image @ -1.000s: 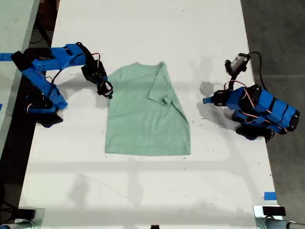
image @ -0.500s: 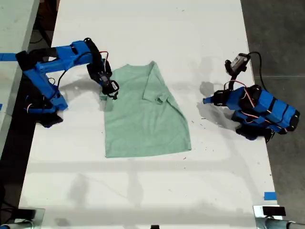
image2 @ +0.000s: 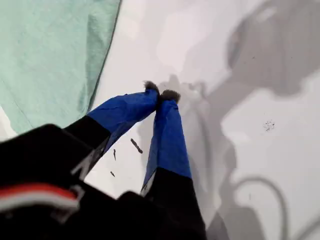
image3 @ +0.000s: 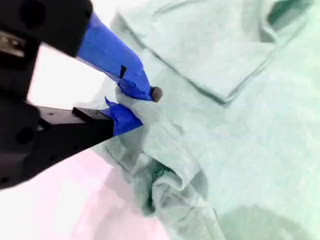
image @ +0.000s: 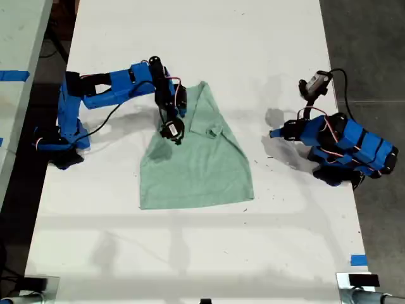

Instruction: Fold t shirt

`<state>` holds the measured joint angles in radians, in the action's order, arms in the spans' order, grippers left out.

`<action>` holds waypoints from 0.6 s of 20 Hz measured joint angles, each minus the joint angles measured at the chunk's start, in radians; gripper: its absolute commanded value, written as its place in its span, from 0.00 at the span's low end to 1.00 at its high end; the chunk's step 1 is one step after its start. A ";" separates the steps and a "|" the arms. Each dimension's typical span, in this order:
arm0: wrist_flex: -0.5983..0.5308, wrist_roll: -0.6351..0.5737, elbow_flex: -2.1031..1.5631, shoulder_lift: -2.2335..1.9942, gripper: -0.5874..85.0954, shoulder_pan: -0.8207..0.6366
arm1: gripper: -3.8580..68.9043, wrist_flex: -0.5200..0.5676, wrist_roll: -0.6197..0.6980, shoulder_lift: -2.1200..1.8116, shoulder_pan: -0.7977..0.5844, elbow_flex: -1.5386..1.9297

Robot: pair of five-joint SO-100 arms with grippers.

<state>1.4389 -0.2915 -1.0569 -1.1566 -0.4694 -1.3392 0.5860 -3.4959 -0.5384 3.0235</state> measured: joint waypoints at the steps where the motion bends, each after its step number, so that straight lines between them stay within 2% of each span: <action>1: -0.011 0.000 0.012 0.038 0.24 0.021 | 0.08 0.000 0.000 0.000 0.000 0.000; 6: 0.008 -0.009 0.025 0.091 0.25 0.052 | 0.08 0.000 0.000 0.000 0.000 0.000; 12: 0.081 0.006 -0.006 -0.129 0.17 0.038 | 0.08 0.000 0.000 0.000 0.000 0.000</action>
<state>1.5202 -0.2853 -1.0630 -1.2855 -0.4310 -1.3392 0.5860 -3.4959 -0.5384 3.0235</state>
